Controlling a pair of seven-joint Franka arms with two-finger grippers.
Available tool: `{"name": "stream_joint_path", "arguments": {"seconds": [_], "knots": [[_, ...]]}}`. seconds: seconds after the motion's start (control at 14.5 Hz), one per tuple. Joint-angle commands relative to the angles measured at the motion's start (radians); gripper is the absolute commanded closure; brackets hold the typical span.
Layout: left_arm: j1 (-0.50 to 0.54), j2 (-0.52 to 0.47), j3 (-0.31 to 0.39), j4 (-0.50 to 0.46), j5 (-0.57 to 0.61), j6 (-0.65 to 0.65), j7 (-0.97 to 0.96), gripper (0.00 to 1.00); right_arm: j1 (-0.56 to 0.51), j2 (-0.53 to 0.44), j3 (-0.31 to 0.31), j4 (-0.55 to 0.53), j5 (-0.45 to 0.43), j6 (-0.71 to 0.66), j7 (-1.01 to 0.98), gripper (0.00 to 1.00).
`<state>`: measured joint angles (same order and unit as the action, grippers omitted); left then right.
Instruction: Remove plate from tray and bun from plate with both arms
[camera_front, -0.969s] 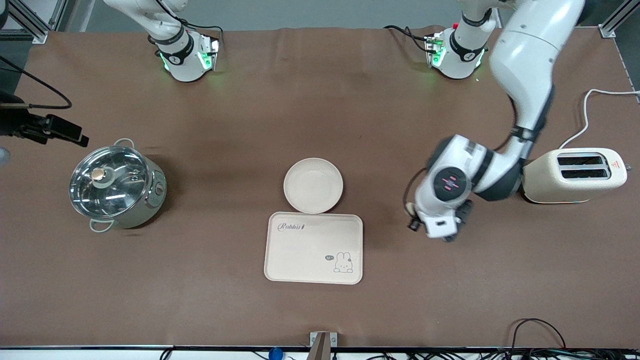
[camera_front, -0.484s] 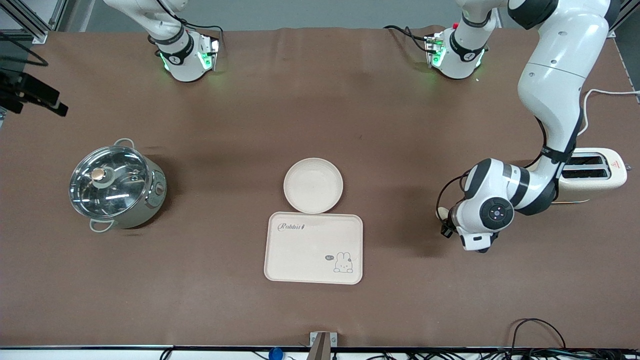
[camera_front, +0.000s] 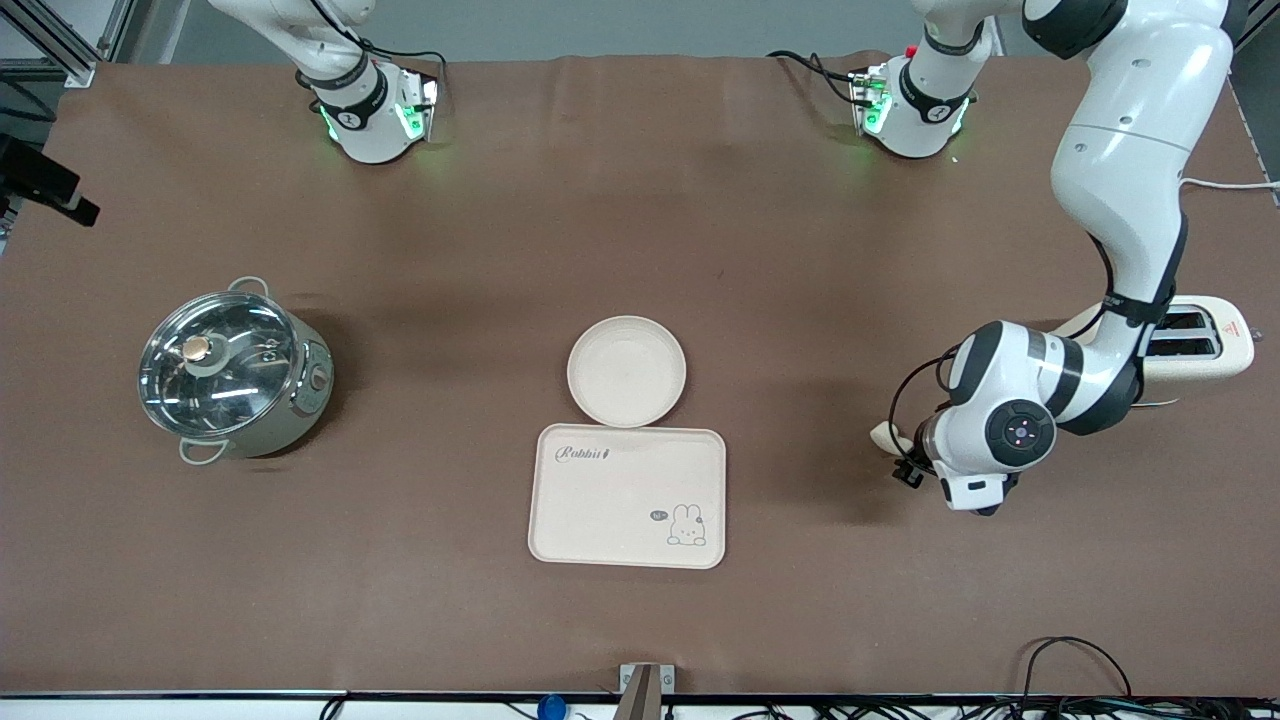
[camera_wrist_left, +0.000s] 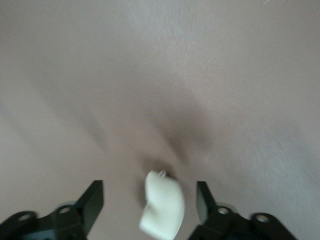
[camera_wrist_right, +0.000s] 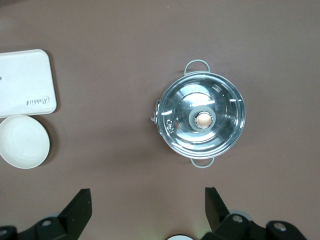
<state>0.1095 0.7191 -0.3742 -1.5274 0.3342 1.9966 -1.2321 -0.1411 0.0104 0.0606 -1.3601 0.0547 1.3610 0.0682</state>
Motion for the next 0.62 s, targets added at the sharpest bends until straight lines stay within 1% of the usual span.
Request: {"name": "stream_joint_path", "arguments": {"seconds": [0.0, 0.14, 0.35, 0.55], "knots": [[0.006, -0.160, -0.022, 0.026, 0.017, -0.186, 0.217, 0.00, -0.008, -0.009, 0.015, -0.017, -0.010, 0.023, -0.008, 0.00], [0.007, -0.257, -0.023, 0.026, 0.006, -0.209, 0.389, 0.00, -0.006, -0.009, 0.015, -0.017, -0.009, 0.026, -0.008, 0.00], [0.007, -0.375, -0.025, 0.024, 0.003, -0.252, 0.467, 0.00, 0.001, -0.009, 0.019, -0.019, -0.012, 0.024, -0.008, 0.00], [0.035, -0.479, -0.023, 0.026, -0.085, -0.292, 0.635, 0.00, 0.000, -0.004, 0.019, -0.024, -0.035, 0.023, -0.010, 0.00]]}}
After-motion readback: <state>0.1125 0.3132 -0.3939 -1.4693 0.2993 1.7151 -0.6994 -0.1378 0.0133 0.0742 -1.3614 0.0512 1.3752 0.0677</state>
